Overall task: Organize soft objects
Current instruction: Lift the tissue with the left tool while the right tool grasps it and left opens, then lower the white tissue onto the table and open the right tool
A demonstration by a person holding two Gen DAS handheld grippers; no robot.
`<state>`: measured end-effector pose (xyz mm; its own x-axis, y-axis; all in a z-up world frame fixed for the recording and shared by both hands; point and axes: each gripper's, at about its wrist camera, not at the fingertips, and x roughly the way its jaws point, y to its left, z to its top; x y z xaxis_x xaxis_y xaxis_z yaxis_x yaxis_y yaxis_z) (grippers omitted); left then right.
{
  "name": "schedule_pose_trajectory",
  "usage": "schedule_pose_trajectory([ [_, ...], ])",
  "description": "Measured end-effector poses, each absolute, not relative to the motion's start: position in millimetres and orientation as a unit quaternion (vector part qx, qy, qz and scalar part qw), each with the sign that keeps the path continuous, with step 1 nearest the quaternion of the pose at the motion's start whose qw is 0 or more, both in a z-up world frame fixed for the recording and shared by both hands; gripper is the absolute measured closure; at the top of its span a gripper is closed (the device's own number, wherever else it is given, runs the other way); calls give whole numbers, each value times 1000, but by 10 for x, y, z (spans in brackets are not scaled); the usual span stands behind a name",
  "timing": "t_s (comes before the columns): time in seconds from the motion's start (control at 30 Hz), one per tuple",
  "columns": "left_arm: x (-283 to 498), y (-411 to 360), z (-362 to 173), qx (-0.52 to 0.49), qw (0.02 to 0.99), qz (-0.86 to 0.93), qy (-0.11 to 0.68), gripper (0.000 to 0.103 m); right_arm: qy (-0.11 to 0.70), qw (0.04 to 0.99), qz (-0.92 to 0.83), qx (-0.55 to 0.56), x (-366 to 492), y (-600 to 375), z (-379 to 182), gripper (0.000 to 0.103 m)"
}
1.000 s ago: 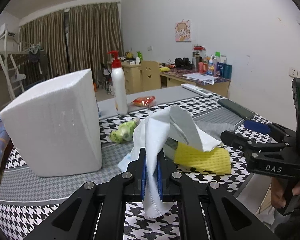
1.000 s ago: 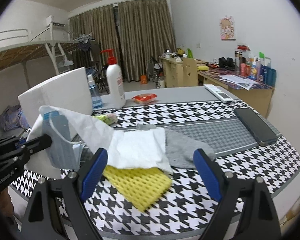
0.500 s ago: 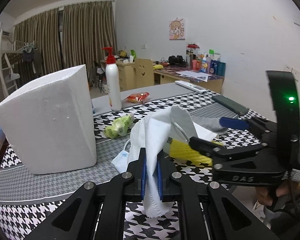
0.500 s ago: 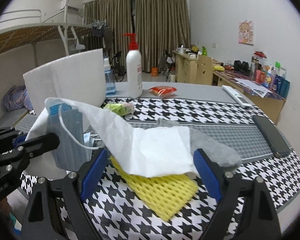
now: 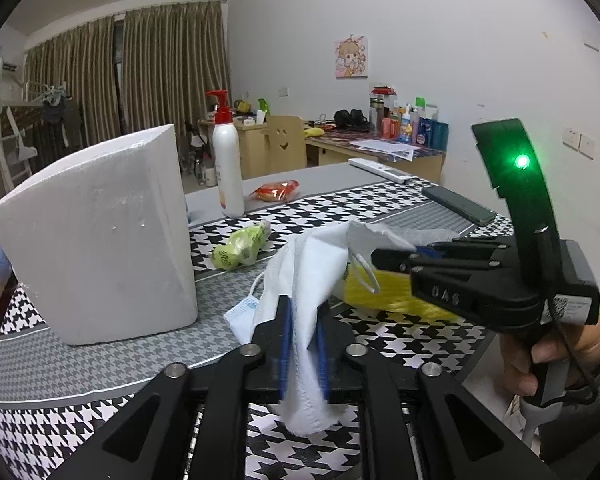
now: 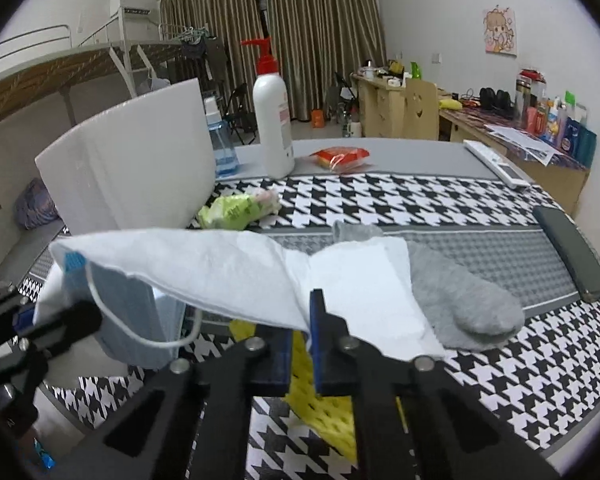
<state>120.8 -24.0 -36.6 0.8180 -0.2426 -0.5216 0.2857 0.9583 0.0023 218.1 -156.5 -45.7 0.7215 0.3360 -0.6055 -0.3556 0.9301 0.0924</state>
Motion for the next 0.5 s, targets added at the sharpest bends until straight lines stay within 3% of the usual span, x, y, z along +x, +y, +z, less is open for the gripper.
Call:
schedule_pose_trajectory([
  [0.1, 1200, -215, -357, 45, 956, -126, 263, 43, 317, 930, 186, -5, 2175, -1601, -394, 96],
  [0.13, 1185, -205, -345, 45, 957, -121, 258, 37, 315, 931, 185, -1, 2175, -1619, -369, 96],
  [0.3, 1160, -182, -320, 46, 960, -115, 250, 30, 299, 937, 178, 13, 2165, -1708, -233, 97],
  [0.5, 1158, -149, -321, 37, 961, -110, 250, 29, 274, 947, 163, 28, 2115, -1874, -46, 97],
])
